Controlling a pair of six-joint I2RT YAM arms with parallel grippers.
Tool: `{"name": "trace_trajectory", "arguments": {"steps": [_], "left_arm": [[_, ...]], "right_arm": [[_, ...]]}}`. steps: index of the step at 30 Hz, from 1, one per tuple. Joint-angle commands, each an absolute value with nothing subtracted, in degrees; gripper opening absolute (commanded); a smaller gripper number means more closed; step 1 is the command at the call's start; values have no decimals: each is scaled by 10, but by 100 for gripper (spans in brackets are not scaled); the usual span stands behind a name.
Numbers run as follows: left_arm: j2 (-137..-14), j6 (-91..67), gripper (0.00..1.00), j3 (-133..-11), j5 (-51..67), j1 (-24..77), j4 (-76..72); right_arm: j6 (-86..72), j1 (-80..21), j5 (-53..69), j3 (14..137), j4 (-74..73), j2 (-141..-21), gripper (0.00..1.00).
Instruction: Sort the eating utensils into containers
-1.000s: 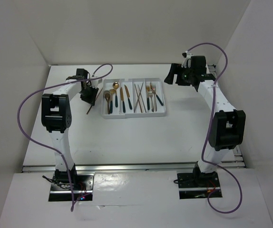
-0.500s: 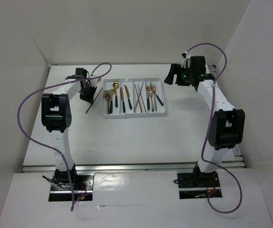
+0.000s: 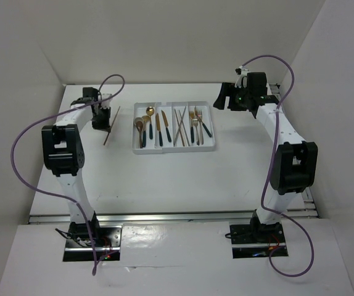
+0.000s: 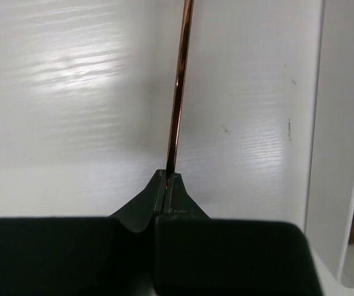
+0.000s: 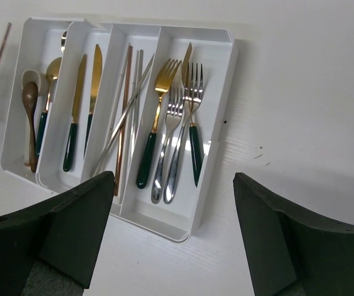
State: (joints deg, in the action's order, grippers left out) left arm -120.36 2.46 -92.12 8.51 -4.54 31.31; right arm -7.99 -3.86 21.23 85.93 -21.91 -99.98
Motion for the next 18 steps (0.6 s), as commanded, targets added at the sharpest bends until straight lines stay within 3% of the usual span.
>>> {"name": "trace_trajectory", "arguments": {"steps": [1, 5, 11, 18], "left_arm": [[-1129, -46, 0, -915, 73, -68, 274], [-1102, -90, 0, -921, 92, -74, 286], [-1055, -184, 0, -926, 264, -84, 291], [-981, -379, 0, -856, 369, -16, 145]], "right_arm": [[-73, -34, 214, 887, -216, -1002, 85], [-73, -34, 219, 882, -216, -997, 85], [-73, -34, 219, 876, -216, -991, 85], [-78, -34, 213, 871, -211, -981, 85]]}}
